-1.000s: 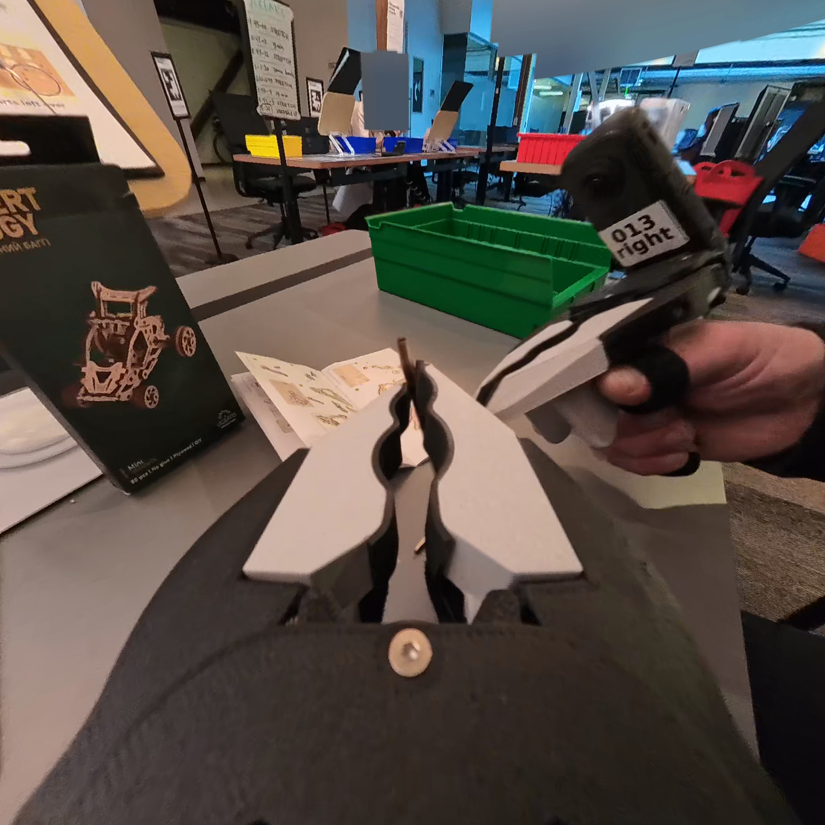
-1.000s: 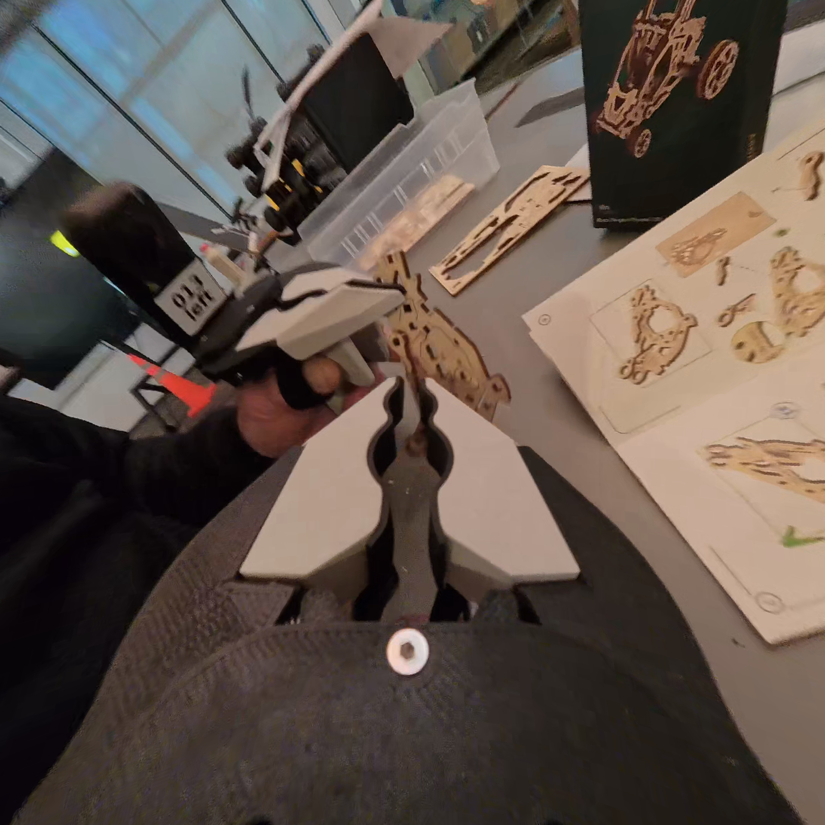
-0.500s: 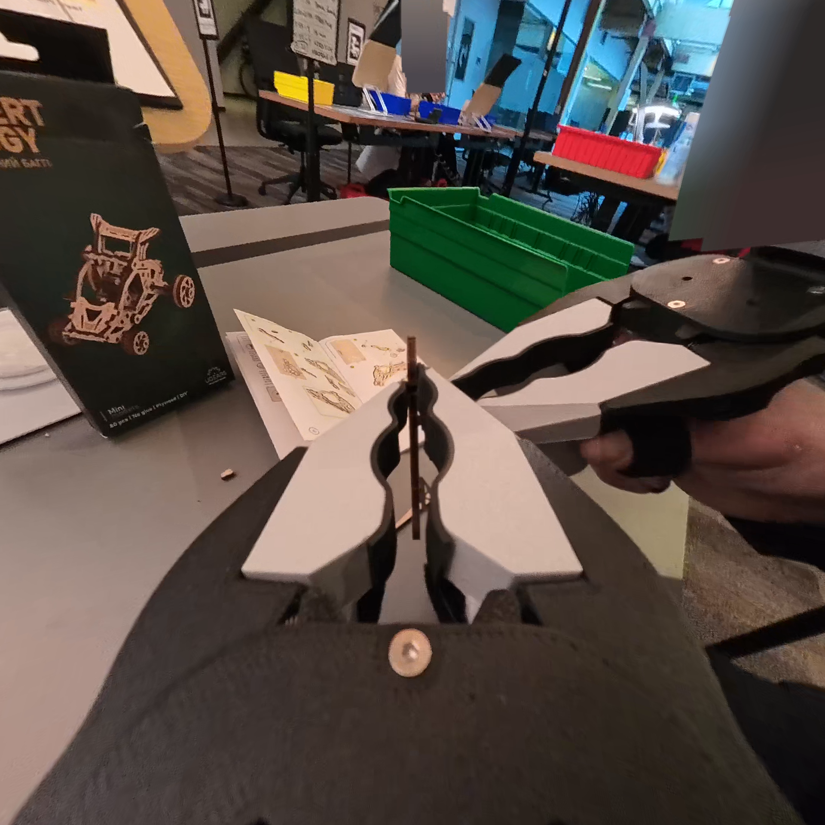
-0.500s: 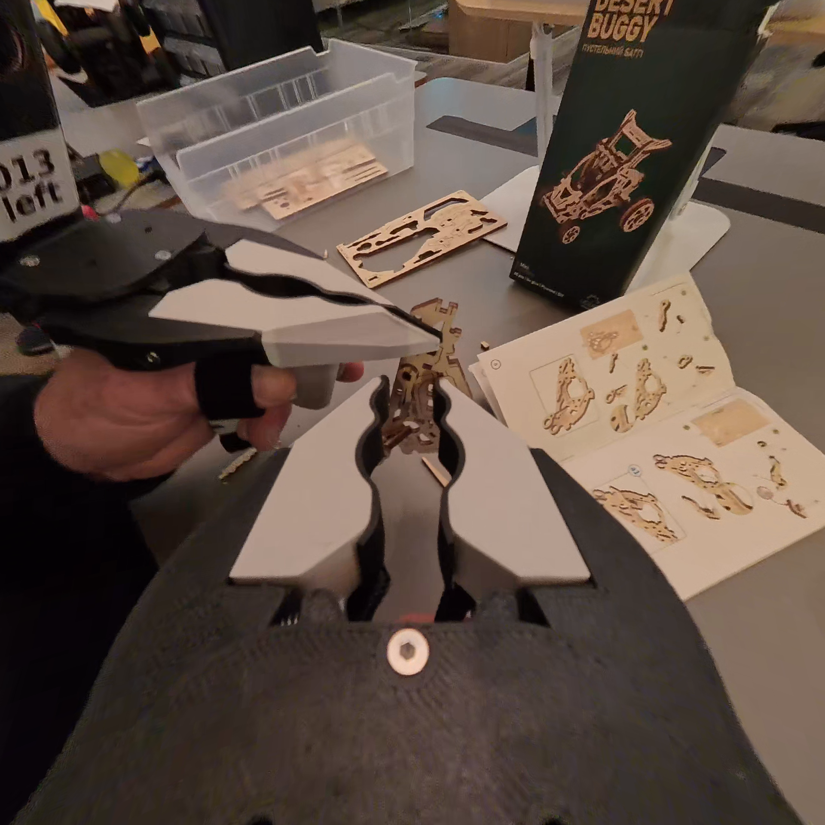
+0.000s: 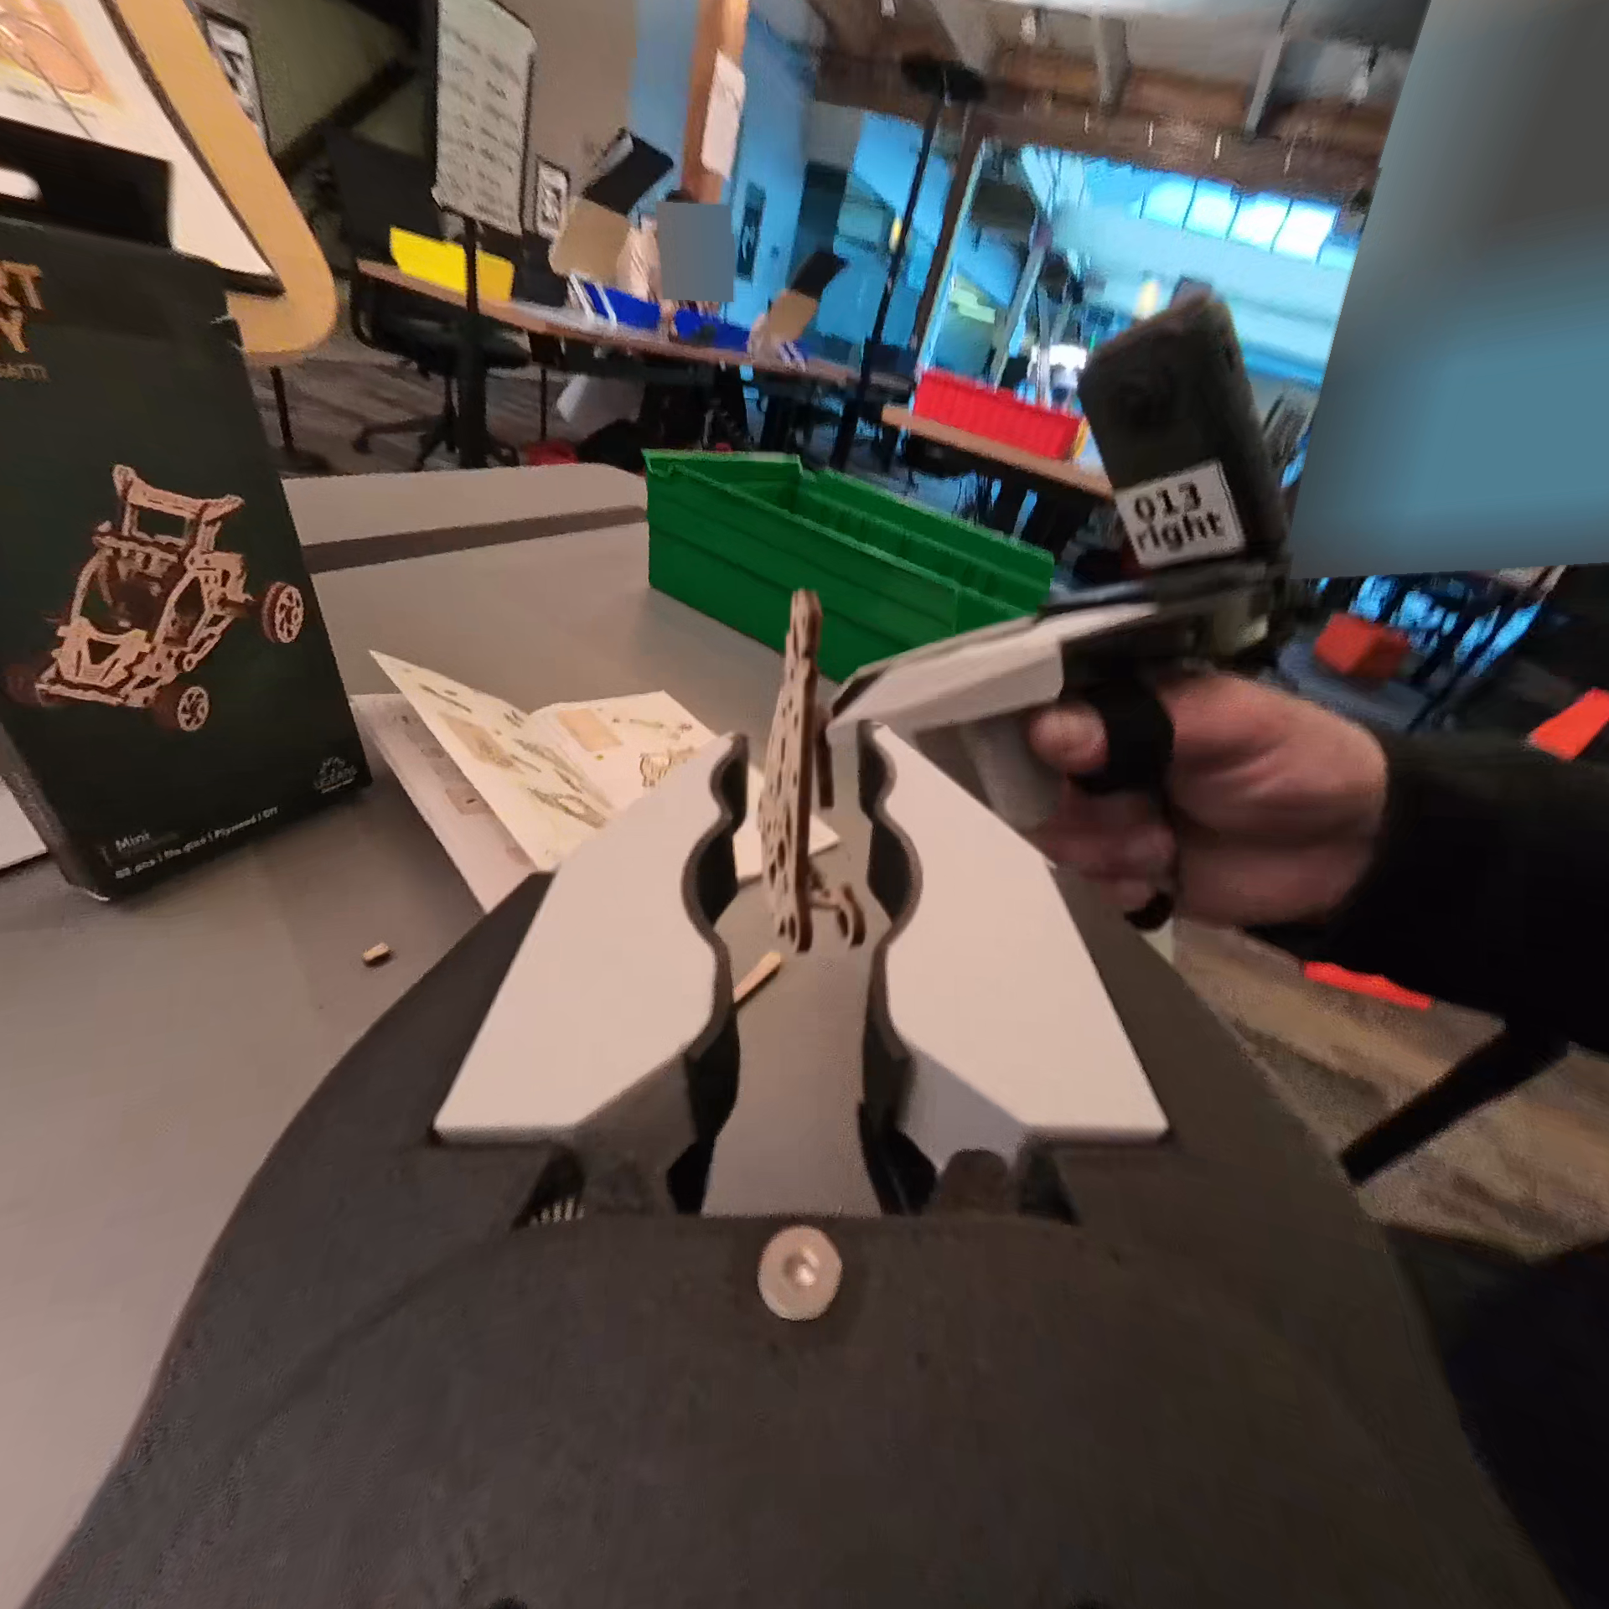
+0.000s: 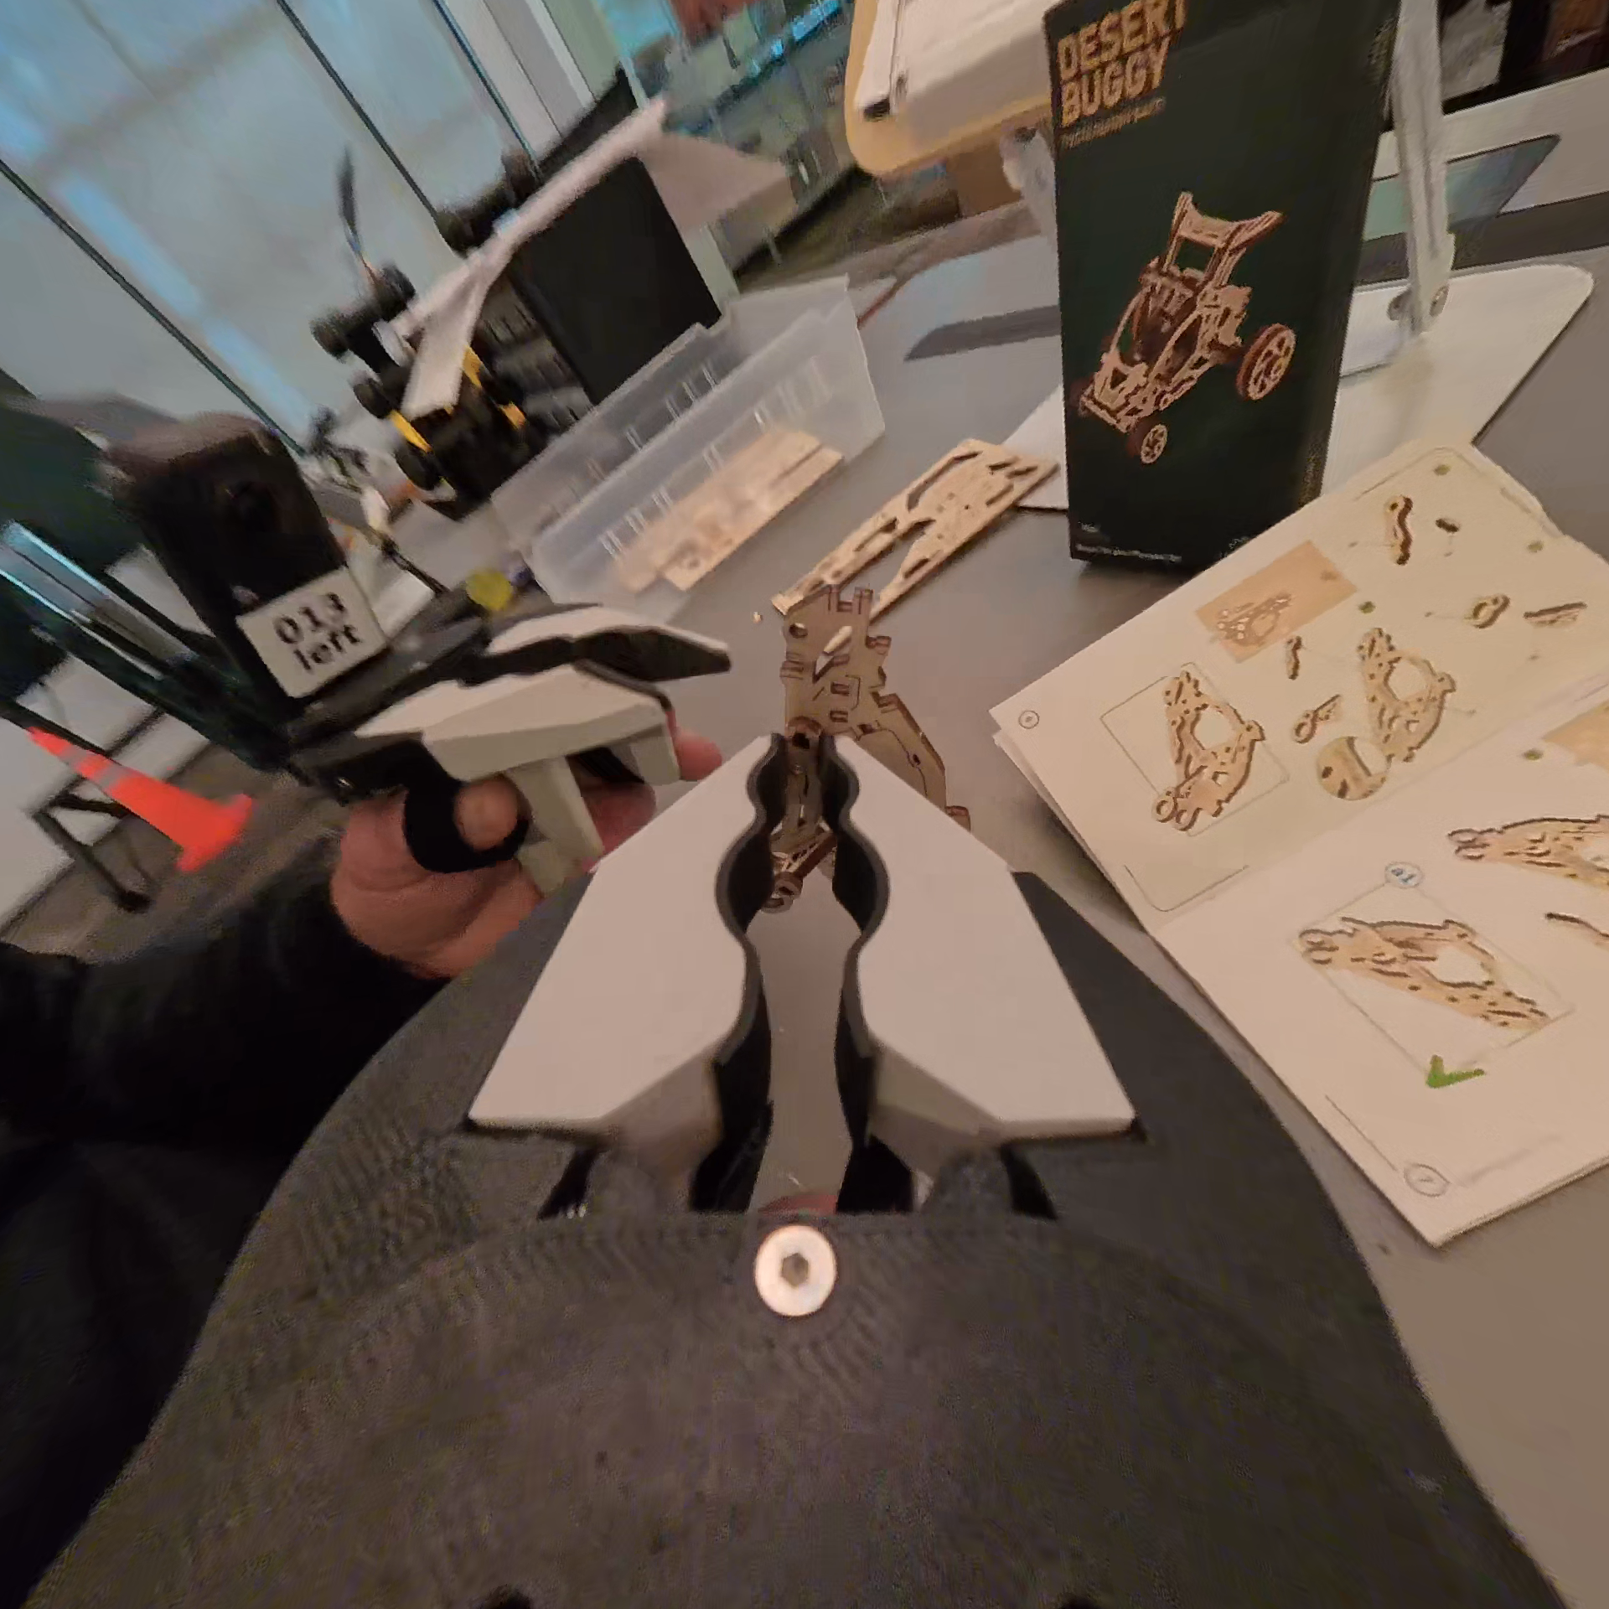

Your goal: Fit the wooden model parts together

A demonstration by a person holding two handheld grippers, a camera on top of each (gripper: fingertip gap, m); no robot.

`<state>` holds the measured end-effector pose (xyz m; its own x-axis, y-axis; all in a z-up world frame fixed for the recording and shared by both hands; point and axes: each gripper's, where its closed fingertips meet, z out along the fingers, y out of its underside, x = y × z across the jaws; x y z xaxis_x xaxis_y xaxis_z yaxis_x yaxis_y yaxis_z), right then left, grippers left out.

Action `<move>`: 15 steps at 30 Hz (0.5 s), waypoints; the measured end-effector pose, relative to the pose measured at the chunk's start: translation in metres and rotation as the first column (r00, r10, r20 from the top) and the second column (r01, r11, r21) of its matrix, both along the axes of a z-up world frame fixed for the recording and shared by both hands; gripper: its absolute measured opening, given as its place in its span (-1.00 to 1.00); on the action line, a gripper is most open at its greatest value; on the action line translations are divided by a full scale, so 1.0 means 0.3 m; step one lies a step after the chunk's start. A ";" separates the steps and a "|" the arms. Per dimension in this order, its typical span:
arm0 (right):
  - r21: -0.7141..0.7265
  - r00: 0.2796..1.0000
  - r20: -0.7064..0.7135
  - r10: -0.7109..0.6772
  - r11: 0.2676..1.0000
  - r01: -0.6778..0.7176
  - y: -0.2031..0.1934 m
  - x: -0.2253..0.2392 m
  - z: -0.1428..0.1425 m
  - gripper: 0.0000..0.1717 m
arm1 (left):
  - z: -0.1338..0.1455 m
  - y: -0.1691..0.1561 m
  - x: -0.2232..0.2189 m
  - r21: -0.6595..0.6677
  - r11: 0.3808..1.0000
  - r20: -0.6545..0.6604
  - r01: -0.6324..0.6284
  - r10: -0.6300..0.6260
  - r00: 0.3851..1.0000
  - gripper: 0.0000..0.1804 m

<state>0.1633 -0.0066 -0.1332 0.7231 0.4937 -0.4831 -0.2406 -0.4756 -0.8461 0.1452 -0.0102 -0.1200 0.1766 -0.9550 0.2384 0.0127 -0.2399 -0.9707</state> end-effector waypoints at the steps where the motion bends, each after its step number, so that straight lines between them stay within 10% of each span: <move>1: 0.002 0.999 -0.046 0.012 1.000 -0.012 -0.004 0.001 0.009 -0.95 | -0.025 -0.009 0.006 0.031 0.999 -0.067 0.019 -0.017 0.998 -0.71; 15: 0.048 0.989 -0.109 0.099 0.994 -0.094 -0.027 -0.080 0.054 -0.88 | -0.066 -0.003 -0.014 0.511 0.859 -0.365 0.024 0.192 0.911 -0.93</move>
